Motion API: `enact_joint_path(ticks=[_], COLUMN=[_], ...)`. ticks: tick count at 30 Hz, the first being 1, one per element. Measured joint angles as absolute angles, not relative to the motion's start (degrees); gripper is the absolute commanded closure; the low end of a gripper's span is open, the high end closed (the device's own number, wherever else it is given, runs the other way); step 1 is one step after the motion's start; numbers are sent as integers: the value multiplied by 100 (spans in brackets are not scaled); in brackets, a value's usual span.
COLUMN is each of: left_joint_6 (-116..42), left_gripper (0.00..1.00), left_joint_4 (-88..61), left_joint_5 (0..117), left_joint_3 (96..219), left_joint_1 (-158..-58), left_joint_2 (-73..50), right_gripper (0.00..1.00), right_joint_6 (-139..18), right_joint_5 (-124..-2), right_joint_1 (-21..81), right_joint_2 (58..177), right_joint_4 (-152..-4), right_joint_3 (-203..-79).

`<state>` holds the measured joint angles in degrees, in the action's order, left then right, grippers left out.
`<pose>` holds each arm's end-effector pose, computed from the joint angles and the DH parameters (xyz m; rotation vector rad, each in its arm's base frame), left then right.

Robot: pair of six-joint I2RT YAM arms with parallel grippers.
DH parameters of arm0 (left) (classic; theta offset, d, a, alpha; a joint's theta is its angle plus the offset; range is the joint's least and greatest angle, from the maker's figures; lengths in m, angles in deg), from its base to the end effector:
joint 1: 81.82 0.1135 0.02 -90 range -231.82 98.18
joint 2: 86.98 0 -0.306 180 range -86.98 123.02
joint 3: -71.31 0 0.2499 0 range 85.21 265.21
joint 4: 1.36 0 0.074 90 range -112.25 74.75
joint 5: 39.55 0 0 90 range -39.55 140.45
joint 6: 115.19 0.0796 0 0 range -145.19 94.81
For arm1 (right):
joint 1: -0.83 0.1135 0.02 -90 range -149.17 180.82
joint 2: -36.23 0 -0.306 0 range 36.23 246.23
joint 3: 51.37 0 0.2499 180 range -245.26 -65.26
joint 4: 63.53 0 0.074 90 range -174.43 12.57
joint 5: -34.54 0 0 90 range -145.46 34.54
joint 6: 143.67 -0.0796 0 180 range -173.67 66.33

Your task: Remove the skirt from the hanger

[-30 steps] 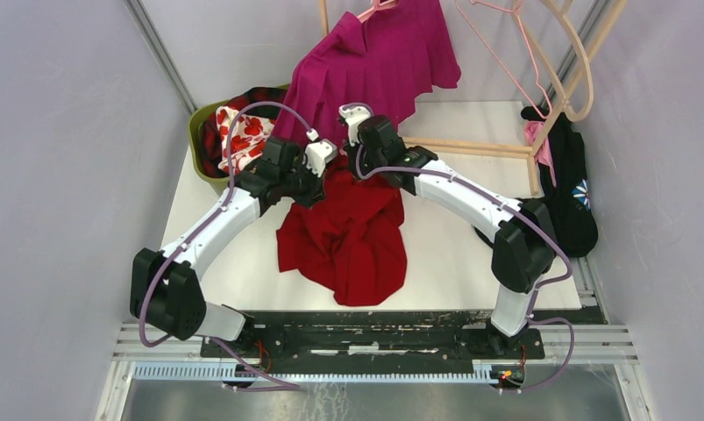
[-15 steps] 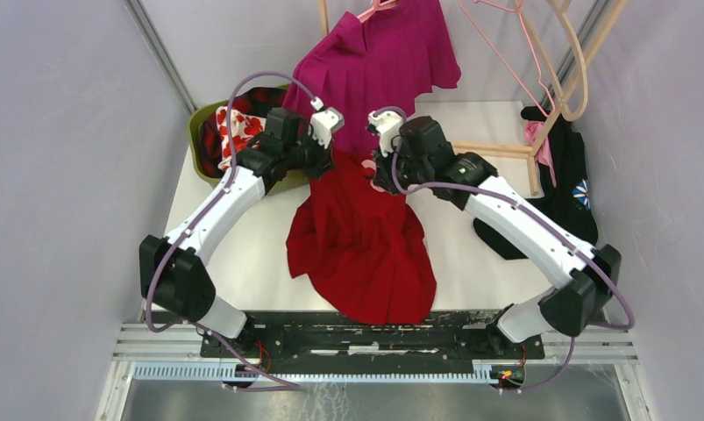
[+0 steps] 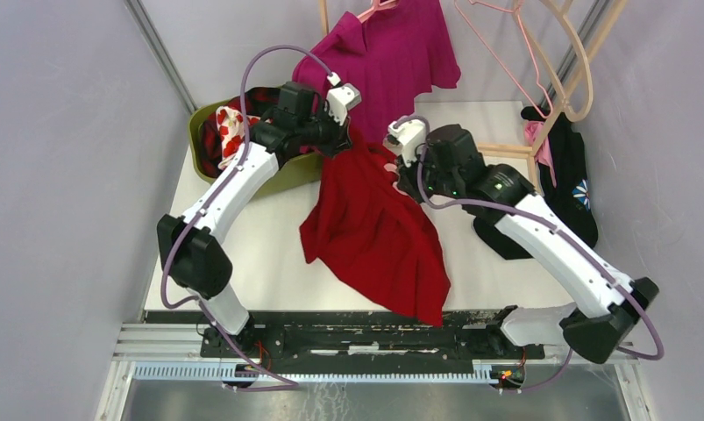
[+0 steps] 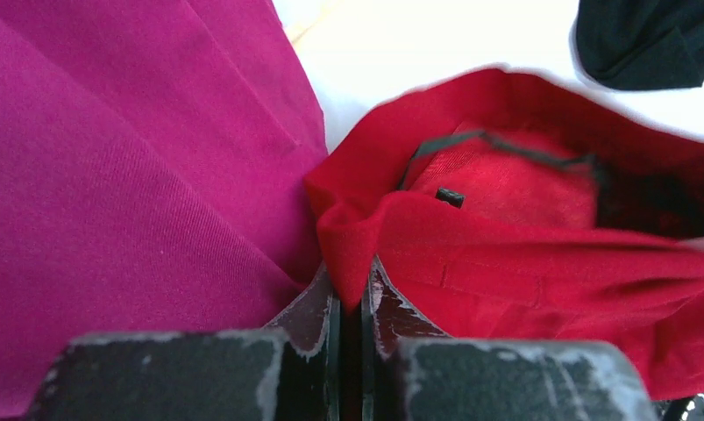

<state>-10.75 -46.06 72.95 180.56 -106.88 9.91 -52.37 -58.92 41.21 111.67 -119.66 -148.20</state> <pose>0.3725 -0.2078 0.3919 0.9347 1.9165 -0.5278 0.2268 0.1992 0.4134 -0.8195 2.0545 0.4502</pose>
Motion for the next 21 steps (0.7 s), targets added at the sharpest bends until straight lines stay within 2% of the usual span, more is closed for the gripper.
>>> enact_joint_path(ticks=[5,11,21], left_joint_6=[-1082,-1080,-1486], left_gripper=[97,97,97], left_joint_4=[-4359,-4018,-3428], left_joint_5=[7540,7671,8108], left_joint_3=[17525,16548,16170], left_joint_1=[-10697,-10697,-10784], left_joint_2=[883,389,116], right_gripper=[99,99,99], right_joint_6=[-5112,-4834,-4773], right_joint_5=[-5322,-5003,-4712], right_joint_1=[4121,4121,4121], right_joint_2=[10562,10466,9928], right_joint_4=[-12220,-12620,-12856], right_joint_3=[-14717,-15036,-15086])
